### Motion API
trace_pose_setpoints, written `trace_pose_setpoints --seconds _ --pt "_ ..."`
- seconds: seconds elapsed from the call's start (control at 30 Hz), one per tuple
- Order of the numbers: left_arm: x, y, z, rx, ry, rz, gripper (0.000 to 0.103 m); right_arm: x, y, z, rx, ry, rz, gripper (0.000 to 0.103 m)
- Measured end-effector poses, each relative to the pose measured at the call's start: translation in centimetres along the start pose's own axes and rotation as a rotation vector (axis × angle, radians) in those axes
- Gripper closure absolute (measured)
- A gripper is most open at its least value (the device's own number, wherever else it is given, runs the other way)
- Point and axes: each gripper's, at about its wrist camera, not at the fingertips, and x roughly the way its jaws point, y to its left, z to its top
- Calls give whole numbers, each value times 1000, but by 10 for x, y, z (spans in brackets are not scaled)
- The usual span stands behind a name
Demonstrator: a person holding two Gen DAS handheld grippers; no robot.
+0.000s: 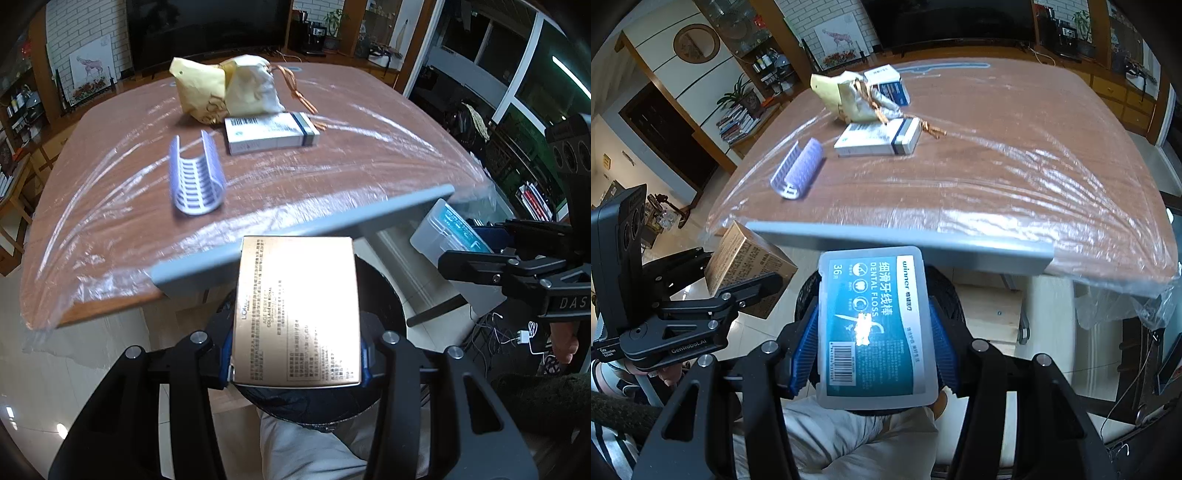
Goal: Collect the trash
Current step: 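Carry the floss case and cardboard box over the black bin with both tools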
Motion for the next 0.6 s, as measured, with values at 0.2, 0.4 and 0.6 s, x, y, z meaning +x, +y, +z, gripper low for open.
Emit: trace_pose_setpoints --seconds 0.2,0.4,0.6 --pt "9 -6 -13 4 31 7 55 9 -1 -12 -15 32 -18 49" --pt "16 -6 -27 6 62 19 55 19 -4 -23 -22 68 -31 49" --pt "26 -5 -39 5 93 30 55 31 -5 -33 -37 103 -44 49"
